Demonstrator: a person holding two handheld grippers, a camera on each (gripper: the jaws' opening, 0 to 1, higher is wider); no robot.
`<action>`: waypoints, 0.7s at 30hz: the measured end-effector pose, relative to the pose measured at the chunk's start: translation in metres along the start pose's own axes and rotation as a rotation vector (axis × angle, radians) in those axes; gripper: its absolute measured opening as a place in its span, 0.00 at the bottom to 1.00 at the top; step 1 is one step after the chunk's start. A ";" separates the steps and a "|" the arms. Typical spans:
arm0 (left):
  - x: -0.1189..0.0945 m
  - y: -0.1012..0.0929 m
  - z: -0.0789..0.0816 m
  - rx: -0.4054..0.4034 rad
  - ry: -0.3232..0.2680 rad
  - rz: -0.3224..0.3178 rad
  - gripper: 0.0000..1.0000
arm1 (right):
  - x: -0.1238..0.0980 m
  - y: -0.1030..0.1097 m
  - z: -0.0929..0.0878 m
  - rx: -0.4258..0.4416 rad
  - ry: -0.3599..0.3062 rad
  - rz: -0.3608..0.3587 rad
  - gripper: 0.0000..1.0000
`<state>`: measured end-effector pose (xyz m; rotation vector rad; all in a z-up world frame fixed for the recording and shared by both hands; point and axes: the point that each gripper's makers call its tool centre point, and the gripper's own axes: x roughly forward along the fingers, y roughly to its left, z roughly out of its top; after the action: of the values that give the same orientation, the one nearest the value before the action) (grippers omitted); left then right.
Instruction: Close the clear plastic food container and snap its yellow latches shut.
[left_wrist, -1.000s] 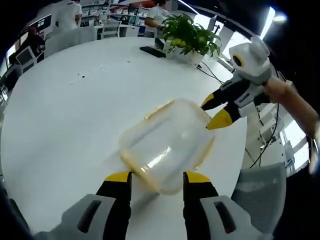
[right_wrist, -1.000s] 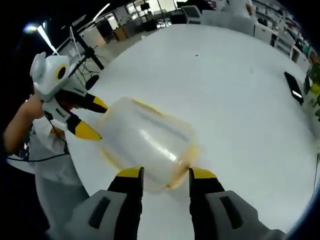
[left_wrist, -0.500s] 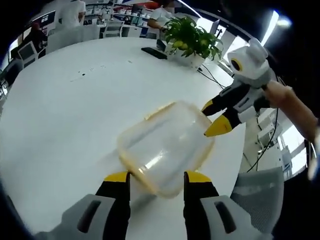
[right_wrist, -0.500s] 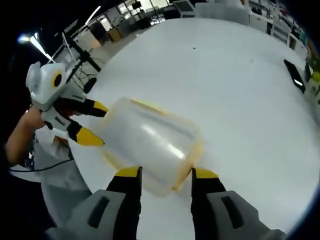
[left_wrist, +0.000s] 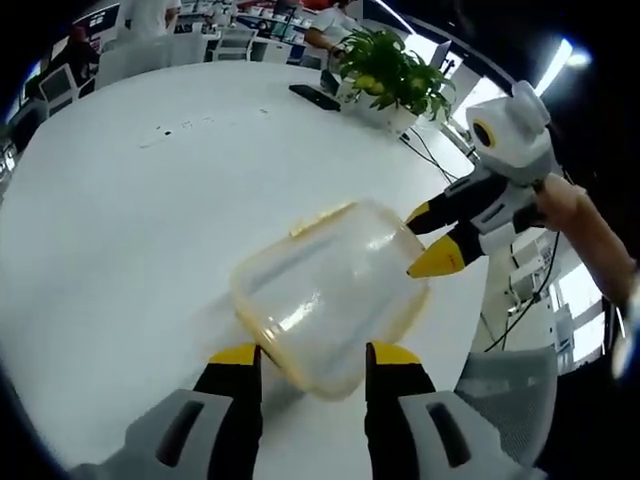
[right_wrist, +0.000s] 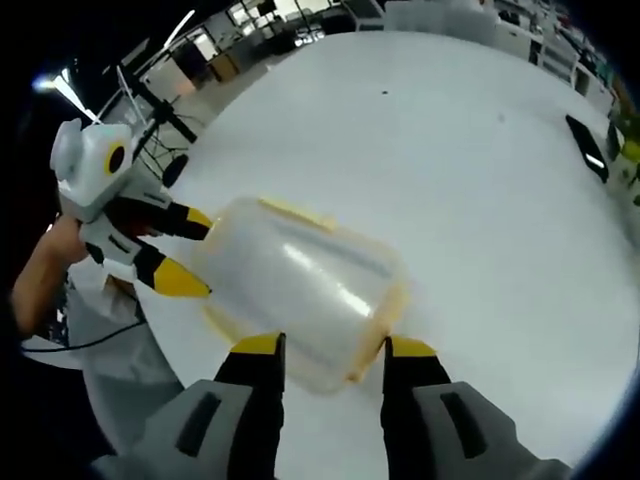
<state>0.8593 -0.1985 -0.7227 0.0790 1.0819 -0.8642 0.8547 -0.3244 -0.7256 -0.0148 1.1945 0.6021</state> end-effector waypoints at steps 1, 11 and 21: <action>0.001 0.000 0.000 0.000 0.000 0.001 0.34 | 0.000 0.000 0.000 0.001 -0.001 0.000 0.35; 0.003 0.001 0.002 -0.005 -0.005 -0.008 0.35 | -0.001 0.000 -0.002 0.017 -0.030 -0.001 0.37; 0.003 0.001 0.001 0.008 -0.004 -0.008 0.36 | -0.002 0.003 -0.004 0.028 -0.033 -0.002 0.37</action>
<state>0.8609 -0.2000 -0.7247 0.0797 1.0761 -0.8758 0.8502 -0.3241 -0.7248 0.0179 1.1708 0.5816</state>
